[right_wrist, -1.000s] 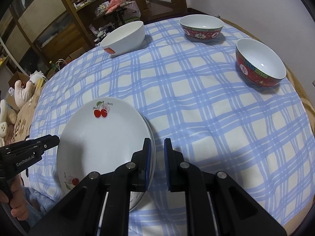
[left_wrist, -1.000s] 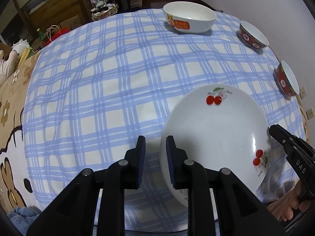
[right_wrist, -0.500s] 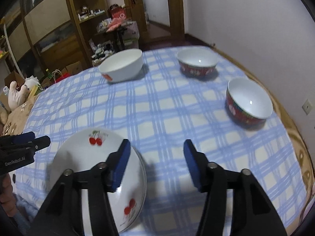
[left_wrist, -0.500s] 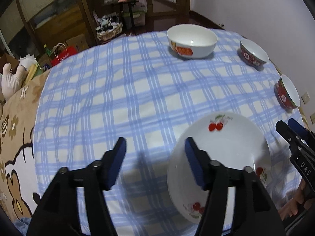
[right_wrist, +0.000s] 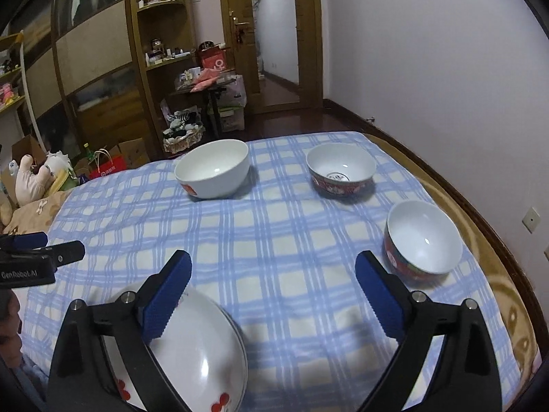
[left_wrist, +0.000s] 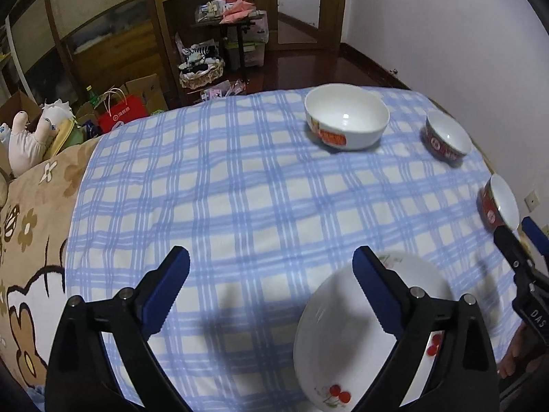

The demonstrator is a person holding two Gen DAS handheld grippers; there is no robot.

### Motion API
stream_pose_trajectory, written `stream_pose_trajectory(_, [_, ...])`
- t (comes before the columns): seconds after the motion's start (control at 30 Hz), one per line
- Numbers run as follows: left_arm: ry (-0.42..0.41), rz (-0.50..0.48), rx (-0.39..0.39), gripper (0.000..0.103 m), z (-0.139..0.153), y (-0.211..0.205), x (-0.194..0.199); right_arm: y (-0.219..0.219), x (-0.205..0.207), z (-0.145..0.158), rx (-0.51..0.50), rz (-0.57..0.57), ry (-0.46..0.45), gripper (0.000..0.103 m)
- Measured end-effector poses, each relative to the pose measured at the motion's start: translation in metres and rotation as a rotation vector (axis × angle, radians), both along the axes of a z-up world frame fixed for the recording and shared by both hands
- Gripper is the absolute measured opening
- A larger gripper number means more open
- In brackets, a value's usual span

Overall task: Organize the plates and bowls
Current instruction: 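Move both tools to opposite rims of the plain white bowl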

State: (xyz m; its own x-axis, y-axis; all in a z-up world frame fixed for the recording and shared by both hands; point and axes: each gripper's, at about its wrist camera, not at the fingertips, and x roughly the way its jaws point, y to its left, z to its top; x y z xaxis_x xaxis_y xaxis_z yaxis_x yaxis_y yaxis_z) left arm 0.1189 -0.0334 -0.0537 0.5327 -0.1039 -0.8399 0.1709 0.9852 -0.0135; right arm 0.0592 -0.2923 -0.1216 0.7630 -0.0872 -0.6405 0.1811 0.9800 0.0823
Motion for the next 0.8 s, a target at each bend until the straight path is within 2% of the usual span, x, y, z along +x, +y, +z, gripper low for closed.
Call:
stream_pose_trajectory(0.23, [-0.003, -0.001, 0.0, 0.095, 0.019, -0.004, 0.03, -0.011, 0.029, 0.01, 0.054, 0.038, 0.023, 0.1])
stream_pose_trajectory(0.43, [-0.022, -0.031, 0.047, 0.095, 0.028, -0.018, 0.066, -0.013, 0.066, 0.024, 0.043, 0.097, 0.034, 0.1])
stream_pose_trajectory(0.53, [-0.029, -0.036, 0.058, 0.095, 0.028, -0.023, 0.086, -0.013, 0.09, 0.029, 0.027, 0.105, 0.045, 0.1])
stream_pose_trajectory(0.8, [-0.041, -0.036, 0.022, 0.095, 0.013, -0.034, 0.147, -0.016, 0.171, 0.025, 0.067, 0.124, 0.124, 0.1])
